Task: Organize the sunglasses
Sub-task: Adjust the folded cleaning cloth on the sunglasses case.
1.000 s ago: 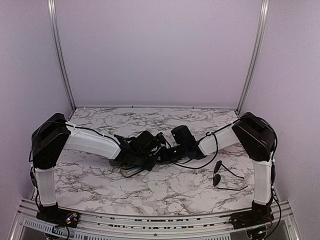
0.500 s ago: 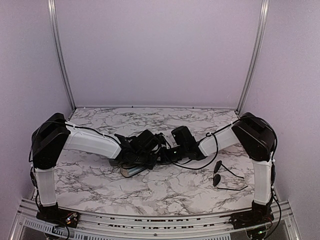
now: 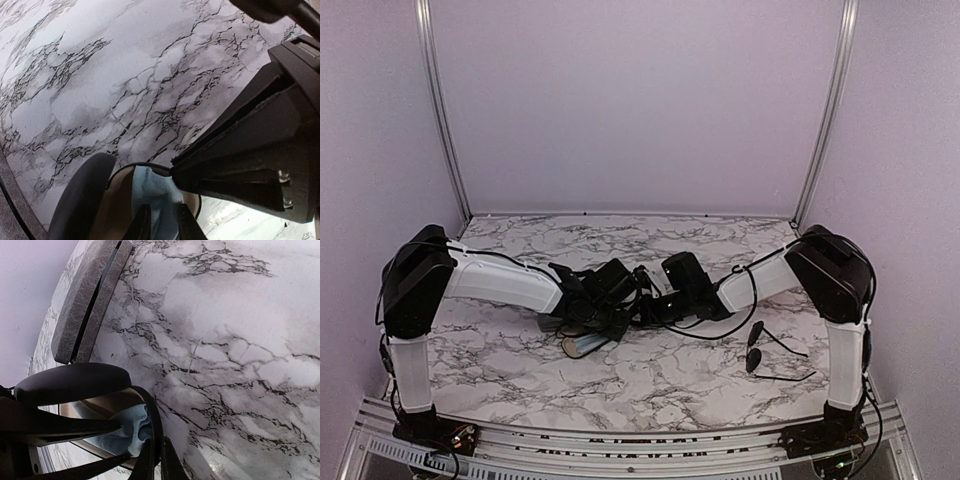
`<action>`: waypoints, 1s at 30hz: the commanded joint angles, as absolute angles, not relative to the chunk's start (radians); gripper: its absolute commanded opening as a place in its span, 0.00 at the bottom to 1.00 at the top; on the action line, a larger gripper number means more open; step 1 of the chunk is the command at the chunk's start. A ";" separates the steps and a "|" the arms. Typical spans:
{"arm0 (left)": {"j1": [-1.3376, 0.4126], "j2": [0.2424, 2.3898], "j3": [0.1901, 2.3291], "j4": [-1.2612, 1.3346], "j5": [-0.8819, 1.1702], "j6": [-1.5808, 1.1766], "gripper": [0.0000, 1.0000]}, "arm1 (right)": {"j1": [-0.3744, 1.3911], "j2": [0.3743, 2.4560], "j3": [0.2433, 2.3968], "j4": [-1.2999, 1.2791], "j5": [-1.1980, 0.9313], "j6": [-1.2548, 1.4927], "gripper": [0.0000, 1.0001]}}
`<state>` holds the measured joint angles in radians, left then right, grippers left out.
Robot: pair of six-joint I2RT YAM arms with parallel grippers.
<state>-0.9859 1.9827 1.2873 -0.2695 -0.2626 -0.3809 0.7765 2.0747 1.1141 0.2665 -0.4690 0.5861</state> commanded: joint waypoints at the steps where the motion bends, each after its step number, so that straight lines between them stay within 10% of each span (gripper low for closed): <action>1: -0.984 1.923 1.267 -0.370 -0.297 -0.409 0.22 | 0.787 2.037 1.136 0.207 -0.447 0.562 0.06; 13: -0.984 1.885 1.346 -0.331 -0.319 -0.368 0.43 | 0.791 2.032 1.147 0.193 -0.439 0.560 0.06; 30: -1.049 1.620 1.017 -0.330 -0.249 -0.529 0.17 | 0.803 1.981 1.171 0.130 -0.423 0.519 0.12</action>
<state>-1.0176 1.6794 1.0782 -0.3122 -0.2546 -0.4461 0.7841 1.9835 1.1446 0.1482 -0.4252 0.5343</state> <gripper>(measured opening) 0.171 0.123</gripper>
